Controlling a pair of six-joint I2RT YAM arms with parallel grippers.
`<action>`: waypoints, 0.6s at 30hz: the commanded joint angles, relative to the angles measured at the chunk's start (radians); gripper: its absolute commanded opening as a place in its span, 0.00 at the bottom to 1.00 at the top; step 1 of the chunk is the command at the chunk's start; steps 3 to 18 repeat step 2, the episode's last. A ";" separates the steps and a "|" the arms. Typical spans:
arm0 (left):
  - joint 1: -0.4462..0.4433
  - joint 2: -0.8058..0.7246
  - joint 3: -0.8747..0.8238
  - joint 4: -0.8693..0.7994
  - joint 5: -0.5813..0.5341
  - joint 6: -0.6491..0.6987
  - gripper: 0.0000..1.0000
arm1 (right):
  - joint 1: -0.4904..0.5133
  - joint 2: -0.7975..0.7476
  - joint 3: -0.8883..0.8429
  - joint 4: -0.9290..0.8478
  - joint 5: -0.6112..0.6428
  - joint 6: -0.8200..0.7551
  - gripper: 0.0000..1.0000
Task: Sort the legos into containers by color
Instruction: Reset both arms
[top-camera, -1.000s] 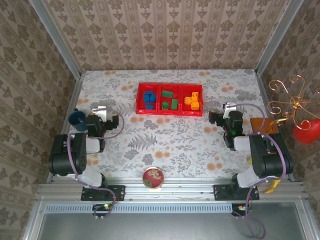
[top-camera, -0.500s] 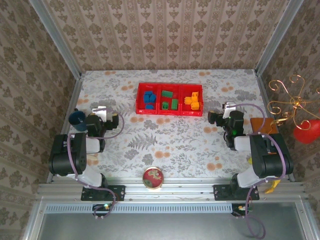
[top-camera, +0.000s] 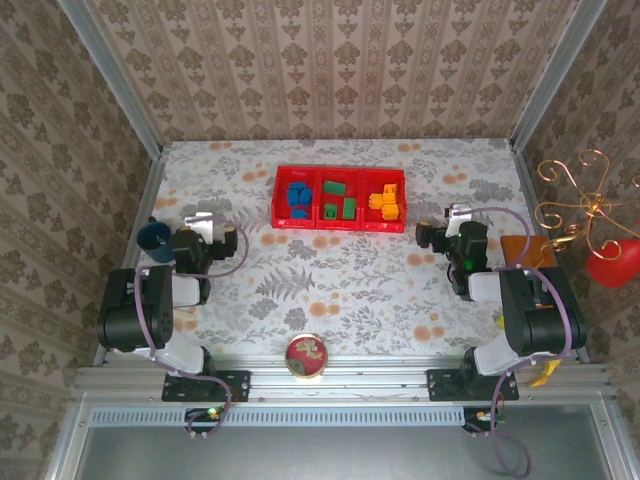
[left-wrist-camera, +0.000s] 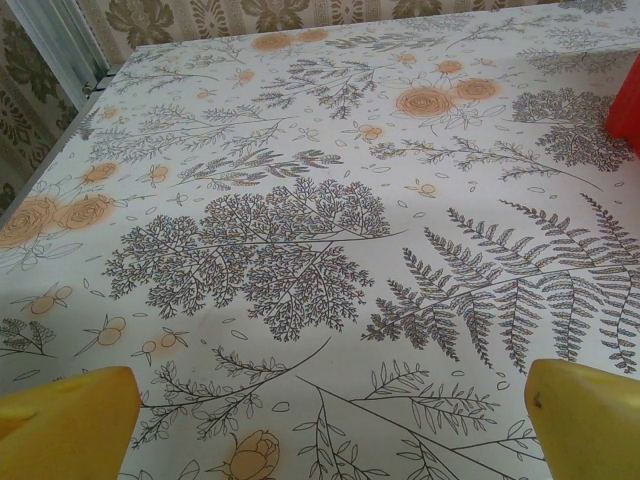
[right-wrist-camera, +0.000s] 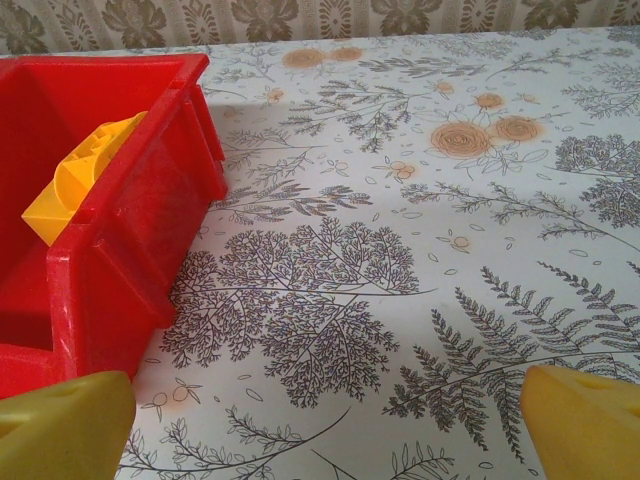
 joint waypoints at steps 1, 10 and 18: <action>-0.006 -0.005 0.024 0.009 -0.004 -0.017 1.00 | -0.001 0.006 0.010 0.025 -0.011 -0.015 1.00; -0.005 -0.004 0.024 0.009 -0.005 -0.017 1.00 | -0.001 0.006 0.010 0.025 -0.011 -0.015 1.00; -0.005 -0.004 0.024 0.009 -0.005 -0.017 1.00 | -0.001 0.006 0.010 0.025 -0.011 -0.015 1.00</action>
